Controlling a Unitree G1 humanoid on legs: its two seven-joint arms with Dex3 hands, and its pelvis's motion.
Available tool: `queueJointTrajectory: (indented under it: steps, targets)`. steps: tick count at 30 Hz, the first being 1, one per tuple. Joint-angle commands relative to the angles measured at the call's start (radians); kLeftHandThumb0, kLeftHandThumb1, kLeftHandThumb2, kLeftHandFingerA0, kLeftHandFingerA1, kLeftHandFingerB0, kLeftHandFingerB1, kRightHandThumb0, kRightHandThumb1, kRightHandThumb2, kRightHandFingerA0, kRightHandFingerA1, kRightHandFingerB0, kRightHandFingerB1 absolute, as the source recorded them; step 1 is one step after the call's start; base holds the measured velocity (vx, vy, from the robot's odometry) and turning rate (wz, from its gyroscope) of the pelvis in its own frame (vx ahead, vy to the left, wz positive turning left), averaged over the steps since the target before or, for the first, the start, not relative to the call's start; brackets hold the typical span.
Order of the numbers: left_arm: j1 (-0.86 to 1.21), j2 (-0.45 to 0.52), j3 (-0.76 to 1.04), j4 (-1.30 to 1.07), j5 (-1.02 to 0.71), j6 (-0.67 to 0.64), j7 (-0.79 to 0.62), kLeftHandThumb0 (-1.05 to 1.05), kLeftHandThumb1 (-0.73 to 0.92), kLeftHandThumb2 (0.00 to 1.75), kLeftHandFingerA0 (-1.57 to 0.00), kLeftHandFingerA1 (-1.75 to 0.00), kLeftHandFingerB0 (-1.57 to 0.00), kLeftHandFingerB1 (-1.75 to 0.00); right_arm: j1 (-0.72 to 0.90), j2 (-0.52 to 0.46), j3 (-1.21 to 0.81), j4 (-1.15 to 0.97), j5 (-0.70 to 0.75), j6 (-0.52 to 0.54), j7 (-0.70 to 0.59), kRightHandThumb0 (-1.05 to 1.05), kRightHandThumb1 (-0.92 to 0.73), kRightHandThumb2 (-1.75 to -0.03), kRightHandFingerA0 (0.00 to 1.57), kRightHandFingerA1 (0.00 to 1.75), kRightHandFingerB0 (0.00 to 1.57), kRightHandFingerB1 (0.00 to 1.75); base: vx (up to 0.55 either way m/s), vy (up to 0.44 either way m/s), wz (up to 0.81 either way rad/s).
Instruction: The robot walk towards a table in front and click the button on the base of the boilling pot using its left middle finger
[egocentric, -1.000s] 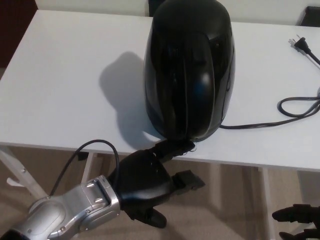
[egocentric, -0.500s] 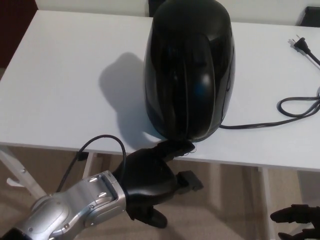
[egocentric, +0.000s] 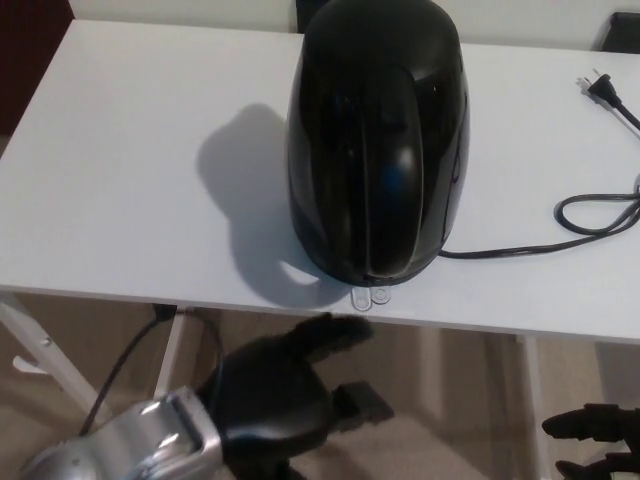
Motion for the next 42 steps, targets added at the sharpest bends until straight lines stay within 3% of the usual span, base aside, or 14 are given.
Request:
queueJointTrajectory:
  steps: [1,3,4,7,10,11,12,15,18,19,20,25,27,42]
  targets:
    - [0.119,0.105,0.066,-0.082,-0.047,-0.06,0.049,-0.81,0.71,0.6,-0.38,-0.31,-0.28,-0.31,0.001,-0.021,-0.009,0.019,0.007,-0.017,0.013,-0.46,-0.52,-0.82,0.66,0.61,0.49,0.55,0.0,0.0,0.0]
    - [0.148,0.132,0.085,-0.089,-0.048,-0.072,0.052,-0.81,0.72,0.61,-0.37,-0.31,-0.29,-0.31,-0.002,-0.022,-0.008,0.024,0.003,-0.005,0.009,-0.4,-0.64,-0.58,0.74,0.47,0.55,0.41,0.0,0.0,0.0]
    - [0.185,0.163,0.102,-0.08,-0.062,-0.089,0.063,-0.79,0.57,0.97,-0.37,-0.49,-0.17,-0.4,-0.005,-0.02,-0.003,0.03,-0.008,0.008,-0.004,-0.38,-0.64,-0.59,0.72,0.47,0.56,0.42,0.0,0.0,0.0]
    - [0.254,0.207,0.13,-0.035,-0.143,-0.094,0.021,-0.76,0.69,0.62,-0.48,-0.35,-0.39,-0.33,-0.006,-0.013,0.003,0.049,-0.012,0.005,-0.012,-0.38,-0.63,-0.58,0.73,0.48,0.56,0.42,0.0,0.0,0.0]
    - [0.294,0.222,0.143,0.066,-0.197,-0.117,0.026,-0.75,0.57,0.97,-0.86,-0.64,-0.45,-0.47,0.007,-0.014,0.0,0.055,-0.003,-0.003,-0.001,-0.36,-0.64,-0.58,0.71,0.48,0.55,0.42,0.0,0.0,0.0]
    - [0.298,0.219,0.146,0.093,-0.206,-0.121,0.027,-0.78,0.64,0.65,-0.87,-0.48,-0.6,-0.39,0.012,-0.016,0.0,0.053,-0.004,-0.004,-0.002,-0.37,-0.64,-0.58,0.72,0.48,0.55,0.42,0.0,0.0,0.0]
    - [0.3,0.211,0.152,0.142,-0.222,-0.123,0.032,-0.74,0.58,0.97,-0.81,-0.62,-0.46,-0.47,0.017,-0.016,-0.002,0.05,-0.003,-0.003,-0.005,-0.36,-0.64,-0.58,0.72,0.49,0.55,0.43,0.0,0.0,0.0]
    - [0.282,0.183,0.167,0.279,-0.233,-0.113,0.065,-0.8,0.66,0.68,-0.68,-0.45,-0.49,-0.38,0.013,-0.012,-0.007,0.068,0.001,-0.005,-0.009,-0.35,-0.64,-0.58,0.71,0.49,0.54,0.43,0.0,0.0,0.0]
    - [0.274,0.174,0.174,0.308,-0.234,-0.121,0.066,-0.8,0.66,0.68,-0.68,-0.45,-0.49,-0.38,0.012,-0.012,-0.008,0.073,0.002,-0.009,-0.009,-0.35,-0.64,-0.58,0.71,0.49,0.54,0.43,0.0,0.0,0.0]
    - [0.233,0.107,0.202,0.457,-0.272,-0.032,0.068,-0.74,0.63,1.04,-0.37,-0.52,-0.13,-0.4,0.024,-0.008,-0.012,0.063,0.004,-0.016,-0.022,-0.37,-0.64,-0.58,0.72,0.49,0.54,0.42,0.0,0.0,0.0]
    - [0.197,0.05,0.228,0.569,-0.313,0.033,0.063,-0.8,0.65,0.95,-0.31,-0.46,-0.22,-0.42,0.03,-0.005,-0.015,0.06,0.005,-0.021,-0.033,-0.37,-0.63,-0.58,0.72,0.48,0.54,0.42,0.0,0.0,0.0]
    - [0.164,-0.004,0.263,0.682,-0.339,0.043,0.059,-0.8,0.65,0.95,-0.31,-0.46,-0.22,-0.42,0.039,-0.001,-0.016,0.06,0.005,-0.028,-0.042,-0.37,-0.63,-0.58,0.72,0.48,0.54,0.42,0.0,0.0,0.0]
    - [0.099,-0.133,0.352,0.88,-0.423,0.171,0.109,-0.68,0.78,0.64,-0.35,-0.37,-0.25,-0.32,0.043,-0.003,-0.009,0.049,-0.003,-0.032,-0.045,-0.43,-0.53,-0.81,0.66,0.6,0.48,0.53,0.0,0.0,0.0]
    - [0.028,-0.117,0.458,1.126,-0.503,0.083,0.078,-0.62,0.72,0.61,-0.31,-0.37,-0.26,-0.31,0.027,0.008,-0.016,0.077,0.001,-0.029,-0.057,-0.43,-0.53,-0.8,0.65,0.6,0.48,0.53,0.0,0.0,0.0]
